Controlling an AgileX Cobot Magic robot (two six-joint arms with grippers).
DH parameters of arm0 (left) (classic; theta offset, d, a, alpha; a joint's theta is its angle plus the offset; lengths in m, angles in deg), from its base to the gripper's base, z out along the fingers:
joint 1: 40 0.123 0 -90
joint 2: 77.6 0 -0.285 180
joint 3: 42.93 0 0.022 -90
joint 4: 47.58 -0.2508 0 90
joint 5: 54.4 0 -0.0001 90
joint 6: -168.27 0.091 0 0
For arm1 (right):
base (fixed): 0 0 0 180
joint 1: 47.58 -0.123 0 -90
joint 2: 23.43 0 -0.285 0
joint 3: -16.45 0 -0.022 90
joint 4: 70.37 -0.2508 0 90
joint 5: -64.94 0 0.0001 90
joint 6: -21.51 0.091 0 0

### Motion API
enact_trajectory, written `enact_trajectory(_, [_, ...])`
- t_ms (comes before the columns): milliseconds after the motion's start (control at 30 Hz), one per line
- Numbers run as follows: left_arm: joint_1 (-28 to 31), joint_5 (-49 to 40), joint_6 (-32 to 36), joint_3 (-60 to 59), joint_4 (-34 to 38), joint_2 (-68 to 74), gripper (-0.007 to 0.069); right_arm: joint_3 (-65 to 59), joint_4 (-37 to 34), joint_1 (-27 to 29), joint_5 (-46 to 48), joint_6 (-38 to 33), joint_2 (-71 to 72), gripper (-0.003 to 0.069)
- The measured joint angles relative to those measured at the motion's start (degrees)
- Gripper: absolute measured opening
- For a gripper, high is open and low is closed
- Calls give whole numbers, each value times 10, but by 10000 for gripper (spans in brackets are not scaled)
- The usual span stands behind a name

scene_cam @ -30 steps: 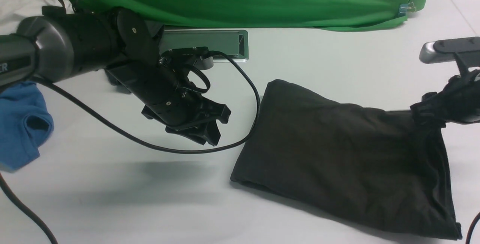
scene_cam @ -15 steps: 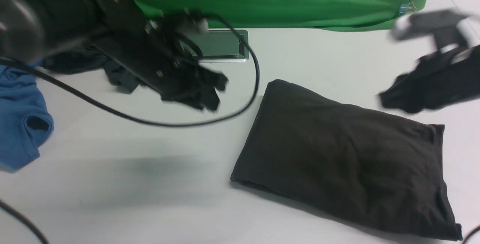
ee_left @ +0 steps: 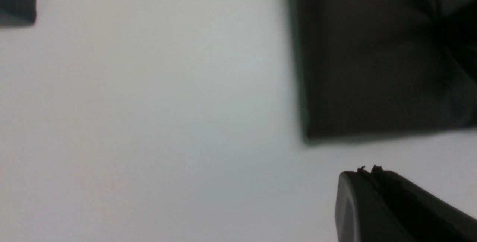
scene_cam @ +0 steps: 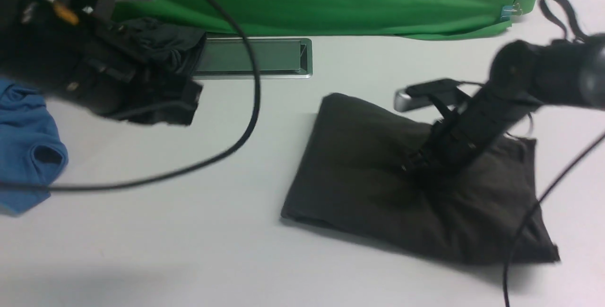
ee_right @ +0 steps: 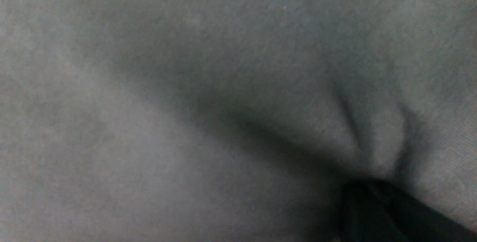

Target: Fold a long-sleeved shirt on a white desktop.

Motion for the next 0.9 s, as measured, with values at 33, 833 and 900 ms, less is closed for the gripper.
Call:
enact_trajectory(33, [0, 0, -6, -10, -5, -13, 21, 23, 7, -6, 1, -1, -11, 18])
enact_trajectory(833, [0, 30, -77, -59, -93, -62, 20, 132, 106, -129, -67, 0, 28, 38])
enact_trajectory(900, [0, 31, -77, -59, -96, -62, 20, 132, 106, -114, -78, 19, 80, 52])
